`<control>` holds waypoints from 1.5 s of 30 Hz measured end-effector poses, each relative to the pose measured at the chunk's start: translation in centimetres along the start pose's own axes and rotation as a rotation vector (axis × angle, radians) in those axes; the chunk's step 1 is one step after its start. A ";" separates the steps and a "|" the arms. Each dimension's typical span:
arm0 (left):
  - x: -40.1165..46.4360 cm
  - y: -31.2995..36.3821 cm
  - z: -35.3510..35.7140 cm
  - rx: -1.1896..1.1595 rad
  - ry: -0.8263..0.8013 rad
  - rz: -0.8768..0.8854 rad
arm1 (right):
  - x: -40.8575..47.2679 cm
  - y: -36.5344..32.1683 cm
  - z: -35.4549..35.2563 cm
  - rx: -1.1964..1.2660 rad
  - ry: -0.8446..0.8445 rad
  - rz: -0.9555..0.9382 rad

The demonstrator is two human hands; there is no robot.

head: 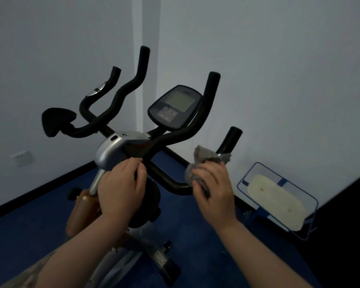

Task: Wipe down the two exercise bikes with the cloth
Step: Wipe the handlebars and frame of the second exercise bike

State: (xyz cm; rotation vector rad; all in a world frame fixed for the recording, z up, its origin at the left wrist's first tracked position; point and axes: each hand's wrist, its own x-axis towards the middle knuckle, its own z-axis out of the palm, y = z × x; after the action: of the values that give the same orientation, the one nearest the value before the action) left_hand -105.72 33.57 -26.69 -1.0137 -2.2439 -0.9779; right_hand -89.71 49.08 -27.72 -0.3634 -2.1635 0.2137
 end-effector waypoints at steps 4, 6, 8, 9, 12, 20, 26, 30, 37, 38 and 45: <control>0.1 -0.1 0.1 0.002 -0.010 0.001 | 3.1 3.4 -2.9 -0.017 -0.278 -0.309; 0.1 -0.1 0.1 0.001 -0.016 -0.003 | 6.1 5.8 -4.9 -0.111 -0.299 -0.311; -0.1 -0.1 0.1 -0.008 -0.019 -0.007 | 7.3 6.9 -5.3 -0.189 -0.239 -0.303; -0.1 -0.1 0.1 -0.012 -0.016 -0.006 | 6.8 6.6 -4.8 -0.167 -0.199 -0.252; -0.1 -0.2 0.3 -0.024 -0.007 -0.003 | 3.5 3.3 -1.7 0.033 -0.062 -0.015; -0.1 -0.4 0.4 -0.016 0.010 0.019 | 9.1 7.3 -4.3 -0.278 -0.242 -0.526; 0.0 -0.2 0.4 -0.018 0.016 0.014 | 11.1 8.8 -3.7 -0.353 -0.111 -0.429; -0.1 -0.2 0.3 -0.025 0.016 0.008 | 8.7 5.5 -0.8 -0.062 0.214 0.154; -0.1 -0.1 0.4 -0.012 0.016 -0.006 | 5.0 -0.6 2.2 0.236 0.444 0.611; -0.1 -0.1 0.5 -0.011 0.020 -0.008 | 4.5 -0.7 2.1 0.247 0.433 0.617; 0.0 -0.2 0.4 -0.007 0.023 0.017 | 8.0 1.8 -0.2 0.105 0.231 0.517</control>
State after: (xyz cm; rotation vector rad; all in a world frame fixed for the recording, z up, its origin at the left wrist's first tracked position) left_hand -105.93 33.76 -27.02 -1.0186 -2.2113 -0.9856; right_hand -93.59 53.46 -21.97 -0.8413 -1.7904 0.5440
